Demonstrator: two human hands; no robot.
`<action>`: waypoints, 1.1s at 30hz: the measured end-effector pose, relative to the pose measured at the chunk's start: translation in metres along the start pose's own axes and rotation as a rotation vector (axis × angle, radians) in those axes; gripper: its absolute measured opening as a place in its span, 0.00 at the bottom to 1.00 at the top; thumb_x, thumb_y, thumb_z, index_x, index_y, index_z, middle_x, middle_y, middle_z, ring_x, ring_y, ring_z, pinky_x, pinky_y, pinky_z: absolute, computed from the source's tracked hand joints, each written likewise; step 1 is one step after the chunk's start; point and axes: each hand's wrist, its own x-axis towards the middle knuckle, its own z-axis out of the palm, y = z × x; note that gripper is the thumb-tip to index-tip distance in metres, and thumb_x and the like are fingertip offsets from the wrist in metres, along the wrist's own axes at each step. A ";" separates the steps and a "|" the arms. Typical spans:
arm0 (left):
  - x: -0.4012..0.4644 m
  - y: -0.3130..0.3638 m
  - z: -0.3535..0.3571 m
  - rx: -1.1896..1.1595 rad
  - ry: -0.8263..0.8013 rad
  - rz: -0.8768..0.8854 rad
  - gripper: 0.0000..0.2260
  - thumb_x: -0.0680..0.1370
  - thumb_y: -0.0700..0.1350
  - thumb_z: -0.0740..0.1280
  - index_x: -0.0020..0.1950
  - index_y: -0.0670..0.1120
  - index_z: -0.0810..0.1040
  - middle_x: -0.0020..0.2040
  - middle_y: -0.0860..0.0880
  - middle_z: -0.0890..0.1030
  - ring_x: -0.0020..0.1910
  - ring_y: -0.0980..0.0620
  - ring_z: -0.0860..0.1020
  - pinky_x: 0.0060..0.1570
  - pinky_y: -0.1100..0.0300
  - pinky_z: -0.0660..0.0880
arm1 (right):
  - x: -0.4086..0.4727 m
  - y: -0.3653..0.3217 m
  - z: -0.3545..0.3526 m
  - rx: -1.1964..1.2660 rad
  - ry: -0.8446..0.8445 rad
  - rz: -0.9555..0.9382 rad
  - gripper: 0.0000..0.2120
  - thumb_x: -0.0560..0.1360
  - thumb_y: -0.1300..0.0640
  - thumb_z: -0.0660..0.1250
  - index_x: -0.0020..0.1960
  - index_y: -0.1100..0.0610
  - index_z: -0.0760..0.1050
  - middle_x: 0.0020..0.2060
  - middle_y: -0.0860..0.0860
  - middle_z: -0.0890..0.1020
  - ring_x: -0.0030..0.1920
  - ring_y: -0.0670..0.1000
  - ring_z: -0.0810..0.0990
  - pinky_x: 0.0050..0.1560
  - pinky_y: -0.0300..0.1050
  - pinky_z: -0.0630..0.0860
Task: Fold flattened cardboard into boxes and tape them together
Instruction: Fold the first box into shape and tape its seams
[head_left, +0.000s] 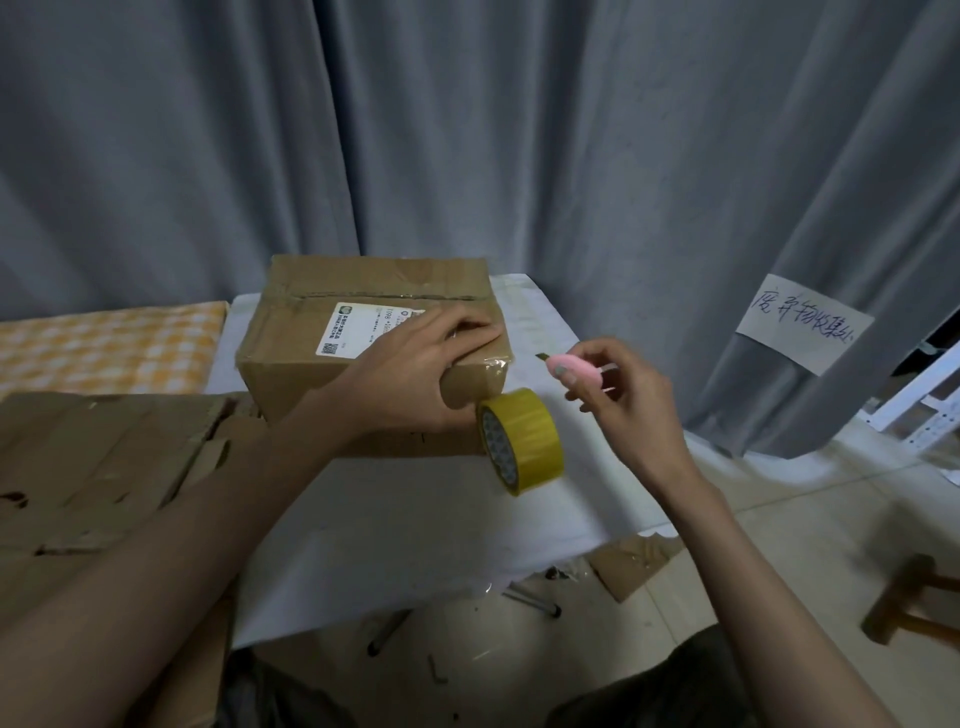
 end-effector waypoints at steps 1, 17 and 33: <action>0.000 0.000 0.000 0.000 0.002 -0.006 0.38 0.71 0.69 0.65 0.76 0.51 0.66 0.72 0.55 0.66 0.70 0.57 0.63 0.65 0.72 0.51 | 0.000 -0.003 0.004 0.011 -0.047 -0.004 0.05 0.77 0.53 0.72 0.50 0.53 0.78 0.45 0.50 0.82 0.37 0.49 0.84 0.36 0.43 0.80; -0.018 0.006 0.004 -0.002 0.051 -0.068 0.41 0.69 0.64 0.73 0.77 0.50 0.64 0.76 0.52 0.66 0.73 0.52 0.64 0.70 0.55 0.58 | -0.023 -0.013 0.024 0.249 -0.123 0.111 0.07 0.78 0.52 0.71 0.45 0.50 0.74 0.44 0.51 0.79 0.35 0.54 0.84 0.32 0.44 0.81; -0.046 0.099 0.035 -1.054 0.141 -0.890 0.17 0.75 0.55 0.72 0.41 0.41 0.84 0.33 0.51 0.78 0.30 0.61 0.71 0.35 0.65 0.67 | -0.023 -0.016 0.021 0.102 -0.104 0.071 0.06 0.78 0.51 0.71 0.46 0.49 0.74 0.42 0.45 0.79 0.41 0.55 0.83 0.38 0.46 0.83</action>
